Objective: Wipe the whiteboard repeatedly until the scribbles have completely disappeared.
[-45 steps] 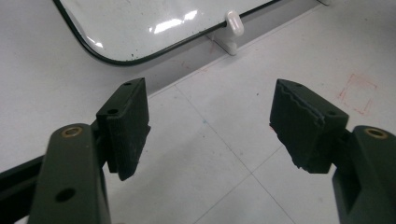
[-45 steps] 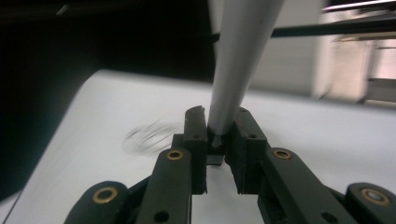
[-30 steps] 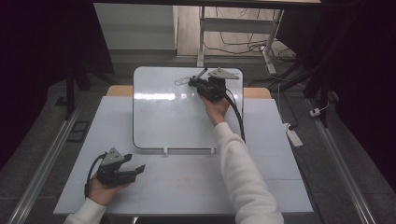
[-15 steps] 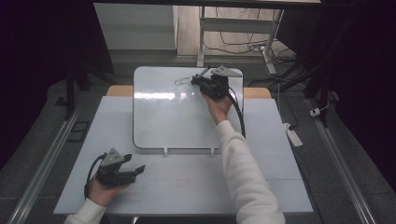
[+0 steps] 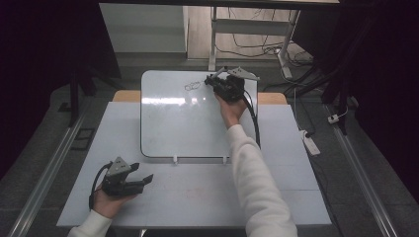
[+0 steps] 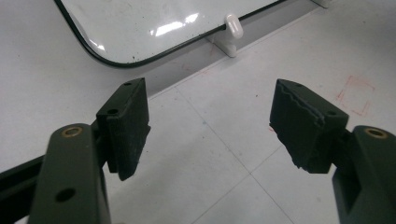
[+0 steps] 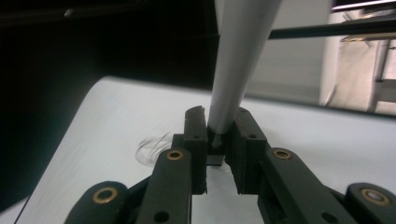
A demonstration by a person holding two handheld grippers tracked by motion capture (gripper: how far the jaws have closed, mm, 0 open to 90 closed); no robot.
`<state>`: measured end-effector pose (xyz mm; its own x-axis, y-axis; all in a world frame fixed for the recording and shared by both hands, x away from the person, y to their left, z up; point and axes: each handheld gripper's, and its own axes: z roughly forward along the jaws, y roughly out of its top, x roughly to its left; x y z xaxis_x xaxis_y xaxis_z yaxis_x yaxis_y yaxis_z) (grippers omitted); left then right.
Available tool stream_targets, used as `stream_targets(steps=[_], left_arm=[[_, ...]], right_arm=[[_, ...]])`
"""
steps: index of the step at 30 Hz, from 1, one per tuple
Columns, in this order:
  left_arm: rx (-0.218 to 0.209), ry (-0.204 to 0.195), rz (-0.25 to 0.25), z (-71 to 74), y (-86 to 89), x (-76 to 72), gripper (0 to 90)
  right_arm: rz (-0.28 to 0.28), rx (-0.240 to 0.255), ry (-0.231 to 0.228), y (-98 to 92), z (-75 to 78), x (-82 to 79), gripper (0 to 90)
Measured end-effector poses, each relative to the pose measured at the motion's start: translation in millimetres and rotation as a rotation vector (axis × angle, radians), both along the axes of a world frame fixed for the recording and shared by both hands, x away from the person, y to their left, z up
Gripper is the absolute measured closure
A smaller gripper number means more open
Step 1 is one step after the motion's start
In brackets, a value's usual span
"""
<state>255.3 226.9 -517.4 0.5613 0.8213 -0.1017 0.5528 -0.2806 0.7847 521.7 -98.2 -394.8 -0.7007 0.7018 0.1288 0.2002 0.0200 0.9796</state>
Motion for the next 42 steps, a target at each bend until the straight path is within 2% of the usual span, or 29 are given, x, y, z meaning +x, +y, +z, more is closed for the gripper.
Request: stream_targets(steps=[2, 4, 5, 7, 9, 10, 12, 14, 15, 17, 18, 19, 20, 21, 23, 26, 27, 28, 30, 31, 32, 33, 35, 37, 38, 40, 42], left_arm=[[0.001, 0.004, -0.001, -0.5, -0.3, 1.1, 29.6], [0.004, 0.002, -0.001, -0.4, -0.7, 0.3, 29.6], [0.005, 0.0, -0.001, 0.0, -0.7, -0.5, 29.6], [0.002, -0.005, 0.003, 0.8, -0.3, -1.8, 29.6], [-0.001, -0.004, 0.005, 0.7, 0.2, -1.1, 29.6], [-0.002, -0.002, 0.003, 0.2, 0.2, -0.2, 29.6], [-0.001, 0.005, 0.001, -0.6, 0.1, 1.3, 29.6], [0.001, 0.004, -0.002, -0.2, -0.1, 0.9, 29.6], [0.001, 0.002, -0.001, -0.1, -0.3, 0.2, 29.6], [-0.001, -0.003, 0.002, 1.1, 0.0, -1.7, 29.6], [-0.003, -0.006, 0.005, 1.3, -0.1, -2.0, 29.6], [-0.004, -0.007, 0.004, 1.7, -0.2, -2.0, 29.6], [-0.003, -0.009, 0.003, 1.7, -0.5, -1.8, 29.6], [-0.005, -0.006, 0.0, 1.4, -0.6, -1.2, 29.6], [-0.003, -0.003, -0.002, 0.8, -0.6, 0.0, 29.6], [-0.002, 0.001, -0.004, 0.5, -0.8, 0.8, 29.6], [-0.001, -0.001, -0.003, 0.6, -1.2, 0.1, 29.6], [0.0, -0.003, -0.004, 1.1, -1.2, -0.8, 29.6], [-0.003, -0.007, -0.001, 1.8, -1.1, -1.8, 29.6], [-0.005, -0.008, -0.003, 1.9, -0.9, -1.6, 29.6], [-0.003, -0.007, -0.003, 1.7, -0.9, -1.0, 29.6], [-0.002, -0.004, -0.004, 1.2, -1.0, -0.2, 29.6], [-0.002, -0.002, -0.004, 0.8, -1.1, 0.6, 29.6], [-0.002, -0.001, -0.002, 1.0, -1.2, 0.7, 29.6], [-0.001, -0.003, -0.001, 1.2, -1.4, 0.1, 29.6], [-0.001, -0.008, -0.001, 2.0, -1.8, -1.6, 29.6], [-0.002, -0.012, 0.0, 3.0, -2.0, -2.1, 29.6]], right_arm=[[0.074, -0.055, -0.002, 13.0, -6.4, -6.7, 78.1], [0.089, -0.092, -0.018, 19.1, -6.6, -8.1, 78.1], [0.072, -0.075, -0.02, 16.6, -4.1, -5.1, 78.1], [0.008, -0.009, -0.021, 6.3, 2.7, 3.0, 78.1], [-0.012, 0.02, -0.008, 1.2, 5.8, 8.6, 78.1], [-0.012, 0.007, -0.015, 3.4, 5.2, 7.5, 78.1], [0.048, -0.03, -0.014, 15.1, 0.3, 1.4, 78.1], [0.119, -0.092, -0.009, 31.0, -7.2, -6.3, 78.1], [0.124, -0.099, -0.016, 34.6, -8.4, -7.4, 78.1], [0.118, -0.091, -0.022, 32.6, -5.4, -3.5, 78.1], [0.069, -0.074, -0.043, 27.3, -0.7, 0.5, 78.1], [0.042, -0.056, -0.045, 23.2, 2.3, 3.2, 78.1], [0.027, -0.027, -0.034, 19.3, 4.8, 6.4, 78.1], [0.024, -0.028, -0.03, 19.3, 5.1, 7.2, 78.1], [0.043, -0.068, -0.04, 25.3, 2.9, 2.2, 78.1], [0.127, -0.104, -0.027, 39.1, -6.4, -6.3, 78.0], [0.127, -0.118, -0.031, 40.8, -6.7, -6.3, 78.1], [0.127, -0.11, -0.028, 39.4, -5.0, -3.5, 78.1], [0.065, -0.052, -0.03, 31.2, 1.2, 2.8, 78.1], [0.044, -0.022, -0.022, 27.5, 3.0, 5.8, 78.1], [0.041, -0.013, -0.014, 26.6, 3.1, 7.6, 78.1], [0.037, -0.022, -0.019, 28.2, 2.1, 6.7, 78.0], [0.08, -0.045, -0.012, 35.5, -1.4, 1.1, 78.1], [0.137, -0.093, -0.01, 46.4, -7.3, -5.7, 78.0], [0.145, -0.109, -0.014, 50.2, -8.6, -7.4, 78.0], [0.136, -0.102, -0.016, 49.2, -6.0, -4.5, 78.0], [0.076, -0.07, -0.025, 41.9, -0.6, 0.7, 78.1]])
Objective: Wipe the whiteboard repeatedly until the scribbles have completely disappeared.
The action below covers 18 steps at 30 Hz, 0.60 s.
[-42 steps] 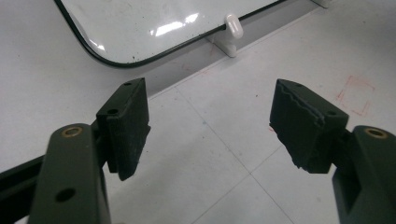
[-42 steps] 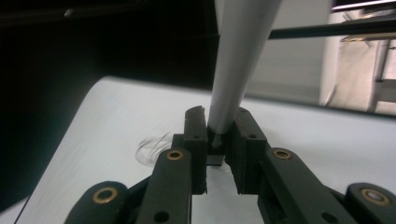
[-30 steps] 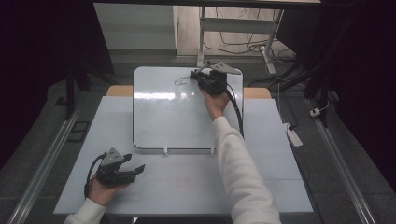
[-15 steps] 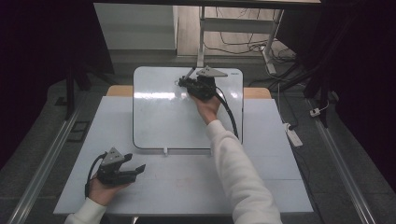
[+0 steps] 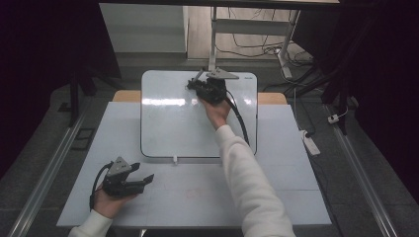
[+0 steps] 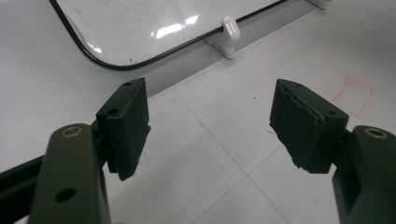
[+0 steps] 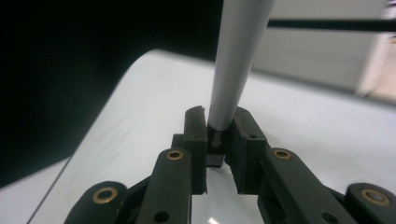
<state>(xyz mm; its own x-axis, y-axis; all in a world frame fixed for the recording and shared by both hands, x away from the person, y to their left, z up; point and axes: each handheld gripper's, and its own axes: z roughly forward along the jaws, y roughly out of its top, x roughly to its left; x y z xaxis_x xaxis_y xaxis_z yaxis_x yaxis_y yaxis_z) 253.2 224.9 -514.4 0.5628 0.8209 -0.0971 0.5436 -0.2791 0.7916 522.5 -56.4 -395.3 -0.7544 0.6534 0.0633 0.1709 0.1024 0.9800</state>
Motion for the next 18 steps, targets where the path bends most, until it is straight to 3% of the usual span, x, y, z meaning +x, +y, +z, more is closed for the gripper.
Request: stream_targets(steps=[1, 3, 4, 7, 8, 13, 14, 18], left_arm=[[0.0, -0.002, 0.0, 0.3, -0.4, 0.4, 29.6], [0.0, 0.0, -0.004, 0.1, -1.6, 1.5, 29.6], [0.002, 0.004, -0.008, -0.5, -2.3, 2.2, 29.6], [0.007, 0.006, -0.009, -1.0, -2.9, 3.2, 29.5], [0.008, 0.006, -0.008, -0.9, -3.0, 3.1, 29.6], [0.007, 0.0, -0.006, -0.1, -2.9, 1.4, 29.6], [0.008, 0.003, -0.006, -0.5, -3.2, 2.4, 29.6], [0.012, 0.004, -0.013, -1.0, -4.4, 2.9, 29.6]], right_arm=[[-0.033, 0.034, 0.007, -4.8, 2.4, 3.5, 78.1], [-0.044, 0.068, 0.025, -6.4, 2.2, 3.9, 78.1], [-0.028, 0.055, 0.027, -3.2, 0.4, 1.4, 78.1], [0.06, -0.049, 0.007, 14.5, -6.9, -8.7, 78.1], [0.06, -0.059, -0.002, 16.8, -6.8, -9.7, 78.1], [-0.018, 0.043, 0.013, 6.8, -1.4, 0.9, 78.1], [-0.025, 0.041, 0.011, 8.6, -2.3, -0.4, 78.1], [0.041, -0.036, -0.007, 21.6, -7.5, -9.7, 78.1]])
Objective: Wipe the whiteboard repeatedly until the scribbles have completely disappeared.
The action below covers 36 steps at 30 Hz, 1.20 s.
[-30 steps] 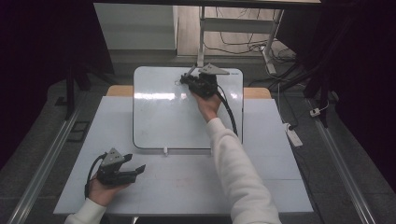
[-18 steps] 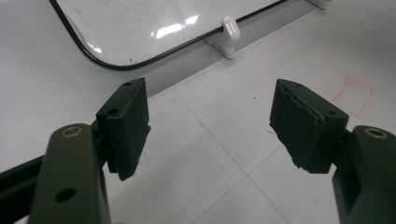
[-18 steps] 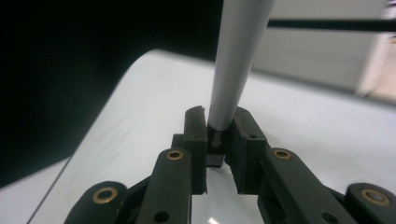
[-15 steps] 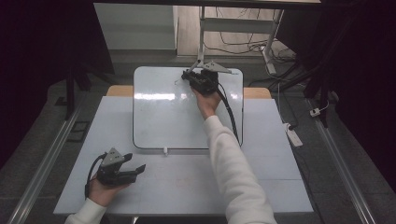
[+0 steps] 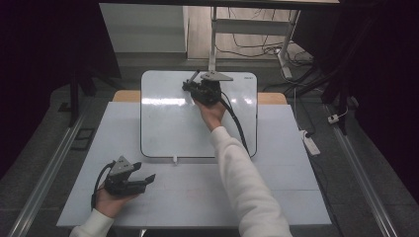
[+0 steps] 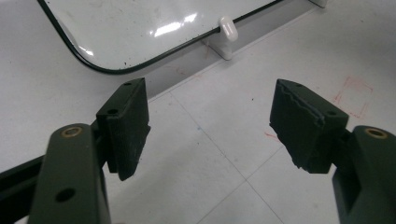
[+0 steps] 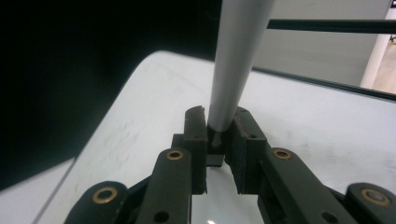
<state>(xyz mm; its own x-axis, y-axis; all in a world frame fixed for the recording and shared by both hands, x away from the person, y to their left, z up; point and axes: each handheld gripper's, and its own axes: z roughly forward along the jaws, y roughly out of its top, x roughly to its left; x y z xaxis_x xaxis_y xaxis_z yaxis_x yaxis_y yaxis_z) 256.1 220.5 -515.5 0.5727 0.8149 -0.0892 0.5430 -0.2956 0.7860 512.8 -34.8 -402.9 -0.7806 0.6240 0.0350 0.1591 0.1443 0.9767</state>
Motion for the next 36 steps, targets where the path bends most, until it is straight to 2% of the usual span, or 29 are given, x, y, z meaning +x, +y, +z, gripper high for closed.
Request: stream_targets(steps=[1, 3, 5, 10, 11, 14, 15, 16, 19, 20, 21, 23, 26, 29, 30, 31, 34, 36], left_arm=[[0.001, -0.001, 0.0, 0.2, -0.1, -0.4, 29.6], [-0.001, -0.004, 0.001, 0.9, 0.4, -1.6, 29.6], [-0.002, -0.006, 0.003, 1.2, 1.1, -1.9, 29.5], [0.0, 0.0, 0.0, 0.1, 0.2, -0.2, 29.6], [0.001, -0.002, 0.0, 0.4, -0.1, -1.0, 29.6], [-0.001, -0.007, 0.002, 1.1, 0.4, -2.1, 29.6], [-0.002, -0.006, 0.002, 1.0, 0.4, -1.8, 29.6], [-0.002, -0.005, 0.002, 0.7, 0.2, -1.2, 29.6], [0.002, -0.002, -0.001, 0.3, -0.7, -0.7, 29.6], [0.002, -0.003, -0.001, 0.5, -0.7, -1.1, 29.5], [0.002, -0.005, -0.001, 0.8, -0.5, -1.8, 29.5], [0.001, -0.009, 0.003, 1.3, 0.3, -2.7, 29.6], [-0.001, -0.005, 0.001, 0.9, 0.2, -1.5, 29.6], [0.003, -0.002, -0.001, 0.3, -0.8, -0.8, 29.6], [0.004, -0.004, -0.001, 0.6, -0.7, -1.4, 29.6], [0.003, -0.006, 0.0, 1.1, -0.2, -2.3, 29.6], [-0.002, -0.01, 0.008, 1.5, 1.1, -3.1, 29.6], [0.0, -0.009, 0.007, 1.3, 1.1, -2.6, 29.6]], right_arm=[[-0.001, -0.002, 0.0, -0.5, 0.8, 0.7, 78.0], [-0.037, 0.03, -0.003, -5.9, 3.8, 4.1, 78.0], [-0.062, 0.073, 0.013, -11.2, 5.1, 7.7, 78.1], [-0.016, 0.005, -0.003, -6.1, 1.9, 1.0, 78.0], [-0.017, 0.01, 0.007, -8.7, 2.6, 2.3, 78.0], [-0.068, 0.041, 0.016, -19.7, 6.5, 6.4, 78.0], [-0.066, 0.043, 0.016, -19.5, 6.6, 5.2, 78.1], [-0.064, 0.032, 0.01, -17.8, 6.4, 3.1, 78.1], [0.002, -0.048, 0.001, -7.2, 0.7, -5.4, 78.1], [0.001, -0.056, -0.008, -8.2, 0.2, -6.0, 78.1], [0.002, -0.042, 0.004, -10.9, 0.7, -4.4, 78.0], [-0.047, 0.006, 0.022, -21.3, 3.1, 0.8, 78.0], [-0.058, 0.024, 0.024, -24.2, 4.2, 0.6, 78.1], [-0.015, -0.044, 0.009, -16.6, 0.8, -5.9, 78.0], [-0.015, -0.052, 0.006, -17.6, 1.2, -5.8, 78.0], [-0.019, -0.043, 0.013, -21.6, 2.3, -4.1, 78.0], [-0.099, 0.01, 0.021, -41.7, 7.0, 2.0, 78.1], [-0.114, 0.017, 0.018, -49.8, 8.7, 2.2, 78.1]])
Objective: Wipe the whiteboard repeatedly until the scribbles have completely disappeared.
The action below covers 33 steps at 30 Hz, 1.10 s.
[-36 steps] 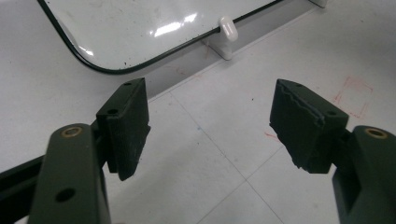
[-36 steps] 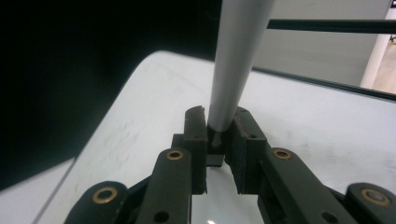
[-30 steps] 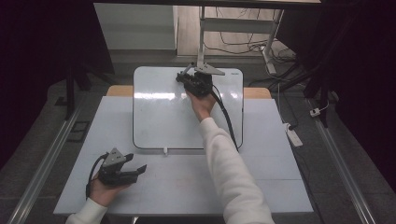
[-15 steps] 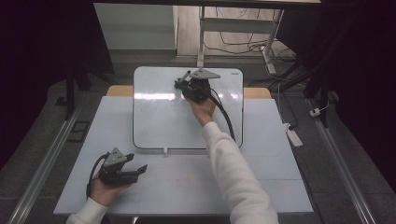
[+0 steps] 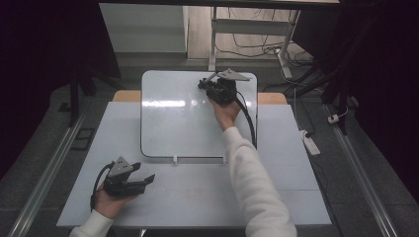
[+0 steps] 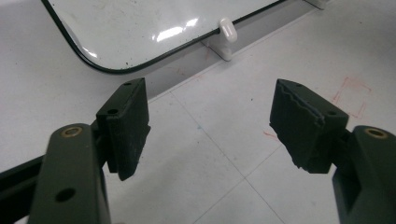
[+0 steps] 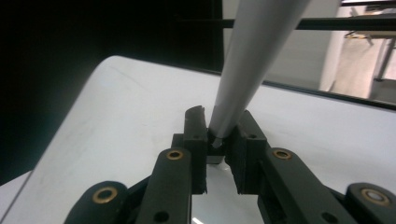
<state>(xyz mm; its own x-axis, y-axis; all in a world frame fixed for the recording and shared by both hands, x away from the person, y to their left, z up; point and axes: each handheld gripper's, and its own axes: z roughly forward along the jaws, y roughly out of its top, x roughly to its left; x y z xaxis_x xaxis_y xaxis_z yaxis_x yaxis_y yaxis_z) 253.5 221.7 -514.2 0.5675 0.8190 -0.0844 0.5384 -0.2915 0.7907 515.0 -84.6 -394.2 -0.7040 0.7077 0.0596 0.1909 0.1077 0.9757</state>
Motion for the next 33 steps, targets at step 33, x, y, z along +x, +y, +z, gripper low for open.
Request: stream_targets(steps=[33], left_arm=[[-0.012, -0.049, 0.061, 3.7, 6.7, -0.3, 29.6]], right_arm=[[0.323, -0.117, 0.231, -82.5, -61.7, -155.7, 77.9]])
